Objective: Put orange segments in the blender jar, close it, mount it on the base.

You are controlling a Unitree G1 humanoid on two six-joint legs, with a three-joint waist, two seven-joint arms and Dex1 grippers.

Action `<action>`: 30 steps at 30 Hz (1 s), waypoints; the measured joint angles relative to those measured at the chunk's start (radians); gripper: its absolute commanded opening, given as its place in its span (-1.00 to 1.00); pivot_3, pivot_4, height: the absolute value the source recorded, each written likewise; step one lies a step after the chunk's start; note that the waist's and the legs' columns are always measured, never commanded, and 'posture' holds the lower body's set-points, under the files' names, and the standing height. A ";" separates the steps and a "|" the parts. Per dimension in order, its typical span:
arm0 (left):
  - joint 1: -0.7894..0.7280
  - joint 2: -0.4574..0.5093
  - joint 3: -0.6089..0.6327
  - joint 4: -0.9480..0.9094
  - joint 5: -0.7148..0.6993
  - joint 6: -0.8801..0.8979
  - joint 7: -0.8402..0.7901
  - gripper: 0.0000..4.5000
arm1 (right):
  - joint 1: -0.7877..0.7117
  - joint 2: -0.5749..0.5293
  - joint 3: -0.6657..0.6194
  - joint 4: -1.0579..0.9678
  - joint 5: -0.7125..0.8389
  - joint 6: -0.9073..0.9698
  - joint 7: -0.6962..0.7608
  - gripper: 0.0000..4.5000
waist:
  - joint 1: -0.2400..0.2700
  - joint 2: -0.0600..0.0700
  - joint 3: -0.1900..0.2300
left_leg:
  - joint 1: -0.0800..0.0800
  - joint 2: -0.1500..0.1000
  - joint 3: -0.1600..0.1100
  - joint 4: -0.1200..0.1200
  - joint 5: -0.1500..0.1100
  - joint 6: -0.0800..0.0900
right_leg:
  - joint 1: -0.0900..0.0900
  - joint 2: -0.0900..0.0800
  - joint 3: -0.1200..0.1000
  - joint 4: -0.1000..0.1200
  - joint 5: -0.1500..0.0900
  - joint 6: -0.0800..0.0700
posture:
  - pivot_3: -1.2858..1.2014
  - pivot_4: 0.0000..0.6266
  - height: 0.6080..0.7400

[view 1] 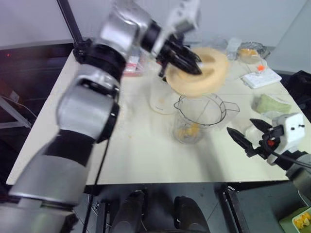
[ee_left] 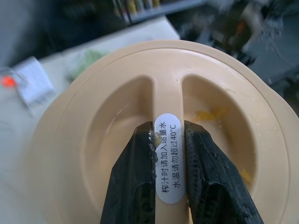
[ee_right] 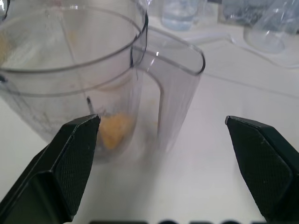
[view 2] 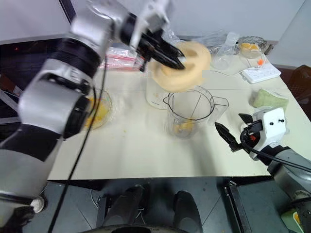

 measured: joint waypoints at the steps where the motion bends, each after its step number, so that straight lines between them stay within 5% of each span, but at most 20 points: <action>1: 0.000 -0.022 0.000 0.023 0.015 -0.005 0.025 -0.88 | 0.001 0.000 -0.002 -0.016 0.000 0.009 -0.001 1.00 | 0.000 0.000 0.000 | 0.000 0.000 0.000 0.000 0.000 0.000 | -0.001 0.000 0.000 0.002 0.000 0.000 | 0.03 -0.52 1.00; 23: 0.066 -0.164 -0.017 0.089 0.190 -0.091 0.093 -0.88 | 0.058 0.075 -0.052 -0.156 -0.004 0.062 -0.076 1.00 | 0.011 0.001 0.000 | 0.001 0.000 0.000 0.006 0.000 0.000 | 0.001 -0.001 0.000 0.007 -0.001 0.001 | 0.03 -0.52 1.00; 30: 0.084 -0.169 -0.015 0.087 0.202 -0.091 0.094 -0.88 | 0.035 0.082 0.087 -0.116 -0.149 0.038 -0.079 1.00 | 0.011 0.002 -0.001 | 0.003 0.000 0.000 0.008 0.000 -0.001 | 0.004 -0.001 0.000 0.007 -0.003 -0.002 | 0.03 -0.52 1.00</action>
